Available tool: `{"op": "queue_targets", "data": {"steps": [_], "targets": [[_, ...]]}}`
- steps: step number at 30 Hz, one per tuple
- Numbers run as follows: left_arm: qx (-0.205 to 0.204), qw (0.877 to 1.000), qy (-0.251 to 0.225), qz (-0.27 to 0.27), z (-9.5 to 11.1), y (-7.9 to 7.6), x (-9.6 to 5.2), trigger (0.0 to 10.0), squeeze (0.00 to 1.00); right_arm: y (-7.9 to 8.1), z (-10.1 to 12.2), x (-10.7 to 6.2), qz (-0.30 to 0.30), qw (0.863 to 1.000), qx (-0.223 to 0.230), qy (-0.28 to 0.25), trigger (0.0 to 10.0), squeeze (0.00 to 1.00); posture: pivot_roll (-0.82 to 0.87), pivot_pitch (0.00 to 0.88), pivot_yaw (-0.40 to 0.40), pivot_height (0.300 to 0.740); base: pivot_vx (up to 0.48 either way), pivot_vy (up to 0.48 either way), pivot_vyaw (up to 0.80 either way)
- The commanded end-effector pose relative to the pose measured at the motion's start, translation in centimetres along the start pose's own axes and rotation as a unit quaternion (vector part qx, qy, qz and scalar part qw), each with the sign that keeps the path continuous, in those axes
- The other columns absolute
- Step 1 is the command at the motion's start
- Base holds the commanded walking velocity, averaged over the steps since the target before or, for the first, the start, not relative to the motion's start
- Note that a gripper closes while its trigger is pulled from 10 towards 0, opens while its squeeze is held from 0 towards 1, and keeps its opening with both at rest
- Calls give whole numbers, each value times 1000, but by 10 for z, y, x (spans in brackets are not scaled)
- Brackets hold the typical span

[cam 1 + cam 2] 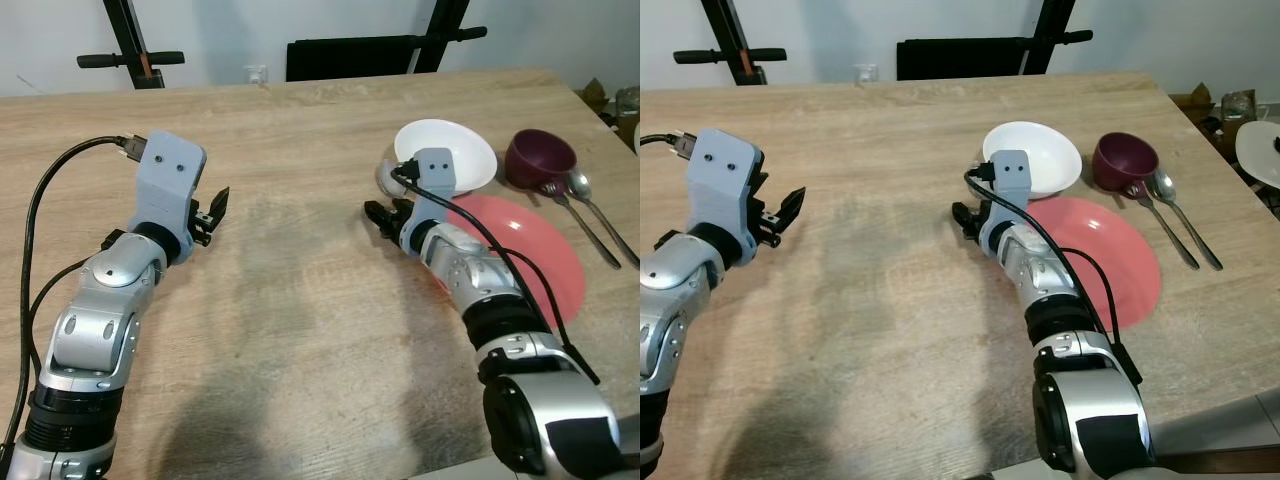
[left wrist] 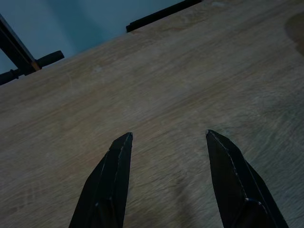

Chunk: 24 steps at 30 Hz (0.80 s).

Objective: Setting the table

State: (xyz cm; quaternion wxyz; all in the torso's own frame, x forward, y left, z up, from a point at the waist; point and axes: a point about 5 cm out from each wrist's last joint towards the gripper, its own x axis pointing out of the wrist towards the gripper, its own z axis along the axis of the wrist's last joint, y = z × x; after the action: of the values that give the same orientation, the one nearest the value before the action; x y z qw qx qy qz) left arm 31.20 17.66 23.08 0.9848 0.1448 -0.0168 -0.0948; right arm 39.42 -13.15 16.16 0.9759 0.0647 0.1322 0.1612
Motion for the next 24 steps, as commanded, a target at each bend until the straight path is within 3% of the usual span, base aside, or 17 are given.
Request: {"op": "queue_targets", "data": {"steps": [1, 5, 9, 13, 16, 19, 23, 24], "targets": [[2, 1000, 9, 0, -3, 0, -2, 10000, 0, 0, -41, -2, 6, 997, 31, 75, 0, 0, 1, 148, 21, 740, 0, 0, 0], [1, 1000, 8, 0, -3, 0, -1, 10000, 0, 8, -42, 0, 29, 996, 46, 68, 0, 0, 1, 148, 21, 740, 0, 0, 0], [1, 1000, 9, 0, -3, -1, -1, 10000, 0, 29, -41, 2, 82, 994, 44, 60, 0, 0, -4, 148, 20, 740, 0, 0, 0], [0, 1000, 8, 0, -3, -1, -1, 10000, 0, 40, -42, 3, 103, 992, 43, 59, 0, 0, -2, 149, 19, 740, 0, 0, 0], [0, 1000, 9, 1, -3, -1, -2, 10000, 0, 61, -43, 3, 140, 988, 45, 54, 0, 0, -1, 150, 19, 740, 0, 0, 0], [0, 1000, 9, 1, -3, -1, -2, 10000, 0, 72, -39, 1, 159, 986, 38, 44, 0, 0, 0, 150, 18, 740, 0, 0, 0], [-1, 1000, 9, 1, -3, -1, -2, 10000, 0, 67, -29, -1, 143, 989, 31, 27, 431, 0, -5, 150, 18, 740, 0, 0, 0], [-1, 1000, 9, 0, -3, -2, -2, 10000, 0, 58, -26, -2, 122, 992, 28, 21, 10000, 0, -7, 149, 18, 740, 0, 0, 0]]}}
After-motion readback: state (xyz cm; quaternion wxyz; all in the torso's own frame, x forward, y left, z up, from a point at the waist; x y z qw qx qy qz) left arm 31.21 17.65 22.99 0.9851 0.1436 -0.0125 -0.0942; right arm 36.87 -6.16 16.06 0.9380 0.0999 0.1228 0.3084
